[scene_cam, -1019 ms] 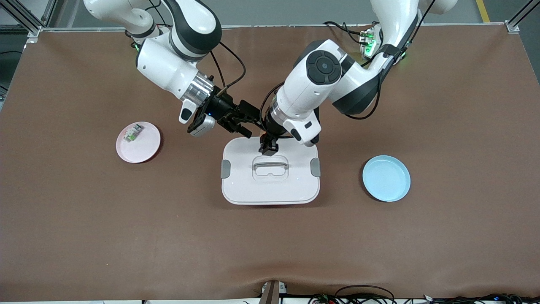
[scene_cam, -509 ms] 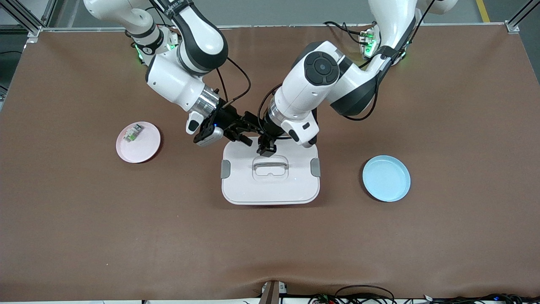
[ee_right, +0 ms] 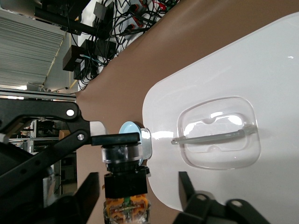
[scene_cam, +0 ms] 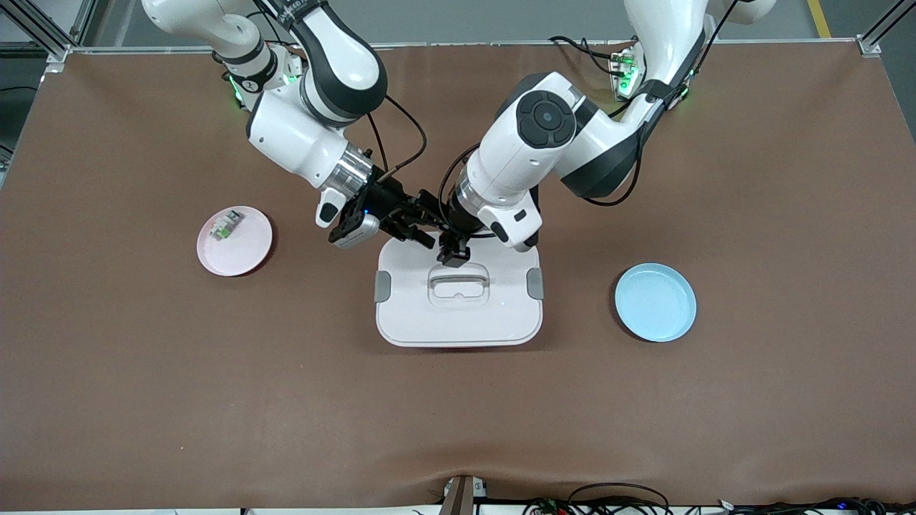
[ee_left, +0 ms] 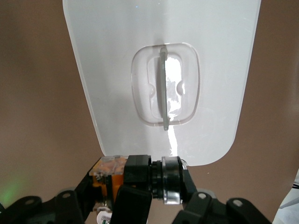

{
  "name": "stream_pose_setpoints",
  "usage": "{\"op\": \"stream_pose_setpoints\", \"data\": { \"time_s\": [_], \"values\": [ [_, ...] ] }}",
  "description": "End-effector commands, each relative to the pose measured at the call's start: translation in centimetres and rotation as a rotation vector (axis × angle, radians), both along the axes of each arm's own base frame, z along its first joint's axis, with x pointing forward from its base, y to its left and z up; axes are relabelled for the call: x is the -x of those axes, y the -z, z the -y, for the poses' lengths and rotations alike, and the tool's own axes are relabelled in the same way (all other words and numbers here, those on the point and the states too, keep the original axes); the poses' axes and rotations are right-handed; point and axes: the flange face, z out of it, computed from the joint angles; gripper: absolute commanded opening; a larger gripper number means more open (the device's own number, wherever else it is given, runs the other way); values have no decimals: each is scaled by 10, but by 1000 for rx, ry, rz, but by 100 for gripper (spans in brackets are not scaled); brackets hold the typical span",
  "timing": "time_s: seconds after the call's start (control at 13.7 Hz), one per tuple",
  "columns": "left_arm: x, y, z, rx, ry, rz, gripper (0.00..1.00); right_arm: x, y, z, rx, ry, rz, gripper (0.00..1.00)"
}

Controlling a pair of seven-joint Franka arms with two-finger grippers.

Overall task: Transfer orange switch to right arm and place
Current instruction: 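Grasp the switch with the right gripper beside the left gripper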

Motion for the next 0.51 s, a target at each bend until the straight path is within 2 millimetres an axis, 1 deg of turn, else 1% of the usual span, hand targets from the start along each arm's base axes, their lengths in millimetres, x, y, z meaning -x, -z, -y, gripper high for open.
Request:
{"op": "stream_pose_setpoints", "data": {
  "time_s": [0.0, 0.29, 0.44],
  "values": [
    [6, -13, 11, 30, 4, 13, 0, 5, 4, -12, -13, -6, -10, 0],
    [6, -13, 12, 30, 6, 14, 0, 8, 4, -17, -21, 1, -30, 0],
    [6, -19, 12, 39, 5, 21, 0, 8, 4, -17, -21, 1, -30, 0]
  ]
}}
